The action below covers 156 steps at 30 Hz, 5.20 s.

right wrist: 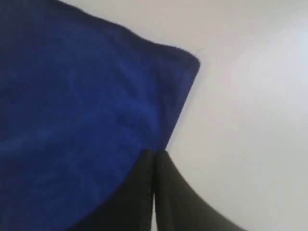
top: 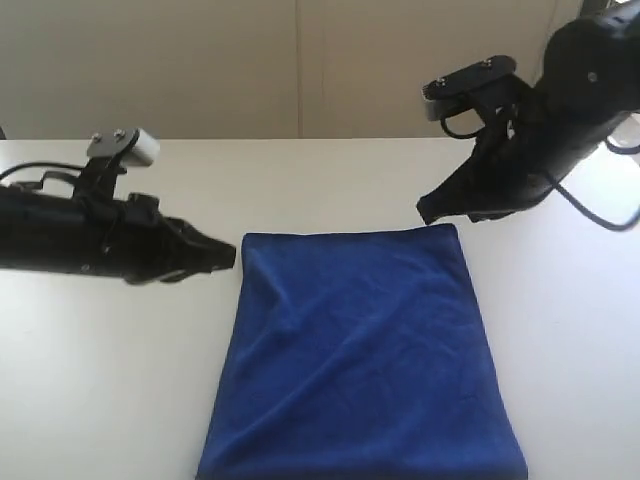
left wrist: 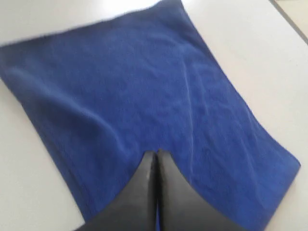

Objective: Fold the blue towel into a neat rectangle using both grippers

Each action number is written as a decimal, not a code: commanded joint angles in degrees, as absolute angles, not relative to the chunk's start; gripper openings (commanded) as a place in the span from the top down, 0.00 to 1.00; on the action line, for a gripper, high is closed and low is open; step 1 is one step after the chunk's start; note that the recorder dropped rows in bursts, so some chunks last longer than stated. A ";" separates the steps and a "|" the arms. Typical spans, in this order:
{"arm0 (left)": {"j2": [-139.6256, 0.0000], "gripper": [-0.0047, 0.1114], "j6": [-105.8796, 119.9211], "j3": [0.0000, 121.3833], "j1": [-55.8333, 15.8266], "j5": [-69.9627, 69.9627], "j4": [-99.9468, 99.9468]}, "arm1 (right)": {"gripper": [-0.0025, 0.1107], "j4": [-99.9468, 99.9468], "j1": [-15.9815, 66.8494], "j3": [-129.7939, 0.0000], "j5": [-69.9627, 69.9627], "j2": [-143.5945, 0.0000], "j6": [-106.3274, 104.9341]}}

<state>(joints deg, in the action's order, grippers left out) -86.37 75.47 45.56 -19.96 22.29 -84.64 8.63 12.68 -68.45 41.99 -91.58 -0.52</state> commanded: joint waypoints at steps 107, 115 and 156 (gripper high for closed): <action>-90.23 0.96 50.86 63.42 -28.67 40.48 -31.82 | 0.98 4.13 9.79 -83.82 45.68 -100.72 -27.77; -87.63 0.96 49.39 62.23 -34.03 53.45 -26.29 | 0.98 -14.09 10.82 -77.09 69.96 -91.85 -42.07; -88.71 0.45 56.77 41.25 -48.14 20.59 -13.08 | 0.52 -6.09 17.80 -35.24 37.23 -82.56 -71.86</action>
